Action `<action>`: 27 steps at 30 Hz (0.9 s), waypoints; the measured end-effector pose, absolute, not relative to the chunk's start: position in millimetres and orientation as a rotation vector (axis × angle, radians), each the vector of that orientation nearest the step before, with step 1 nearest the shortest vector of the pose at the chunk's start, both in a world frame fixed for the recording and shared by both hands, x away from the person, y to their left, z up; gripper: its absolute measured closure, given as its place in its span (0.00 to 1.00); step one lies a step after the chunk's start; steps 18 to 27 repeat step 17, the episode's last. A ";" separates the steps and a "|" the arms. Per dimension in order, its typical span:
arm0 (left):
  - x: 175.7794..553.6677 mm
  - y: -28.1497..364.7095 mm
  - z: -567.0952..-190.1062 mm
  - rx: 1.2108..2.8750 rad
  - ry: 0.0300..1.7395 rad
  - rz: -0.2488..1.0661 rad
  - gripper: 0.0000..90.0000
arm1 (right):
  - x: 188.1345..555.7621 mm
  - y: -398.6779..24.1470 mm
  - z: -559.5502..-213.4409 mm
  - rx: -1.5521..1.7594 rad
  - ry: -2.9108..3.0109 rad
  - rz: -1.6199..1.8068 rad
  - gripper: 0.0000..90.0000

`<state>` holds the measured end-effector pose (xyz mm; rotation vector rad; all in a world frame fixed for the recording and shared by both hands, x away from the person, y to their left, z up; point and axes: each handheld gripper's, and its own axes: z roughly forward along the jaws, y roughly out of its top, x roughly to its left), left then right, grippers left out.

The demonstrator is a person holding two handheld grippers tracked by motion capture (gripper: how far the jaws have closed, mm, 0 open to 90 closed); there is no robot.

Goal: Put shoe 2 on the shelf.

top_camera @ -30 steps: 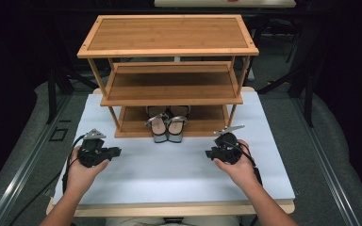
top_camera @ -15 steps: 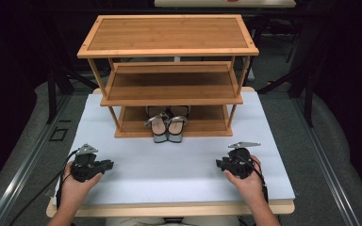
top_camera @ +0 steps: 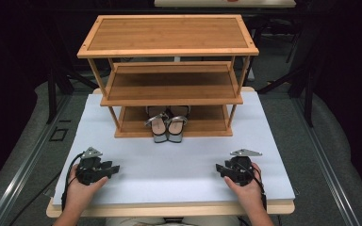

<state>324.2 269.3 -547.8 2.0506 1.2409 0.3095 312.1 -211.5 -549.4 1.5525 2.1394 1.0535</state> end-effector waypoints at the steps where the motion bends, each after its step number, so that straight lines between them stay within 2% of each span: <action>1: 325.3 268.8 -550.1 2.048 1.246 0.308 0.56 | 311.8 -210.5 -550.0 1.548 2.145 1.057 0.56; 11: 327.0 267.7 -553.6 2.050 1.247 0.309 0.50 | 313.5 -207.2 -555.7 1.536 2.140 1.031 0.49; 27: 326.7 267.7 -553.0 2.047 1.246 0.310 0.49 | 313.5 -207.9 -555.9 1.539 2.140 1.032 0.48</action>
